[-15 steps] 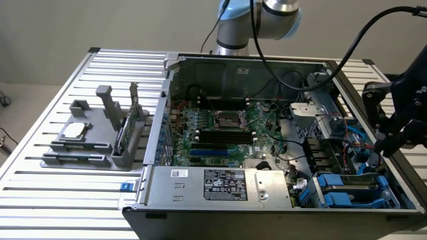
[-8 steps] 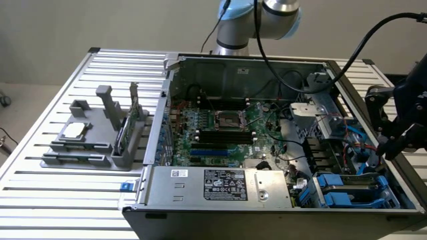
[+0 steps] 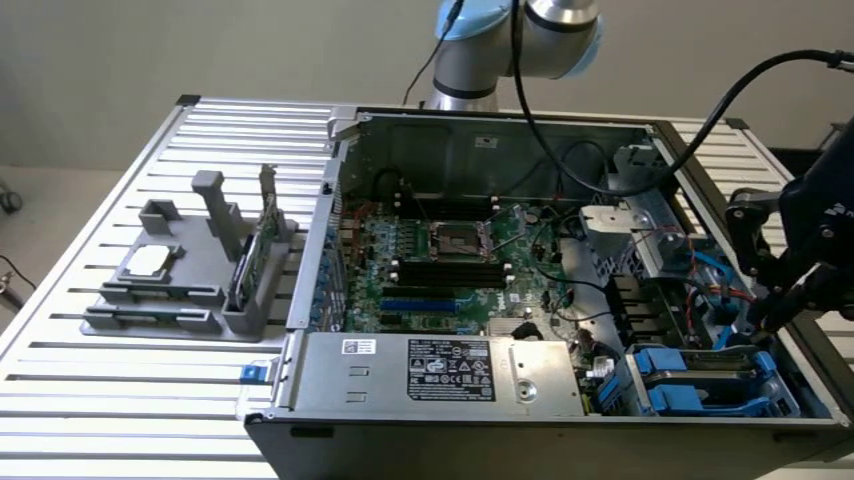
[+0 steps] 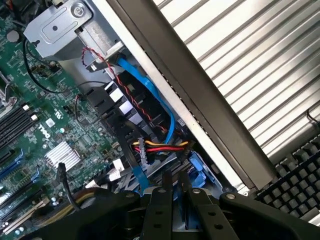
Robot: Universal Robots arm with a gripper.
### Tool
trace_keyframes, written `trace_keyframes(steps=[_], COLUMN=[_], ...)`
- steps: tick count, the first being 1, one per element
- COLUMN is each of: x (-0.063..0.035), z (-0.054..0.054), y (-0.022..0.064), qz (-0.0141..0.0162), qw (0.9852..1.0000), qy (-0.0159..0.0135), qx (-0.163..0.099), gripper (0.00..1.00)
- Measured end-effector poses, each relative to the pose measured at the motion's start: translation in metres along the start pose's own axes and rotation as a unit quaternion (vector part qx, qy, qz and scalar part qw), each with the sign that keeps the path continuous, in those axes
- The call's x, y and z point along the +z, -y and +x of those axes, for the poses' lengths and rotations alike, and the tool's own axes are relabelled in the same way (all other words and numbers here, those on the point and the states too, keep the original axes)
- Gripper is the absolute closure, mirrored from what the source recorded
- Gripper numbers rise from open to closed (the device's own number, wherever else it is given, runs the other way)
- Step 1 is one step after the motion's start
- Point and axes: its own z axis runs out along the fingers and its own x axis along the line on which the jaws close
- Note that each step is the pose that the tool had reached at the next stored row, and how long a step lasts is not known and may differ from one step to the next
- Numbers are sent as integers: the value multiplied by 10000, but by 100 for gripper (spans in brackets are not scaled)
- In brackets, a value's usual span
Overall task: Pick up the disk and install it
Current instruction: 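Insert the first disk wire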
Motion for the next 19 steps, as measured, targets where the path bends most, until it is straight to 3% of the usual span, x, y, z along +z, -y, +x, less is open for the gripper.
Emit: trace_keyframes(steps=[4, 5, 19], x=[68, 81, 207], z=[-22, -27, -48], y=[-16, -20, -32], qz=[3, 4, 27], qw=[10000, 10000, 9982], qy=[1, 2, 14], qx=[64, 84, 594], gripper=[79, 73, 73])
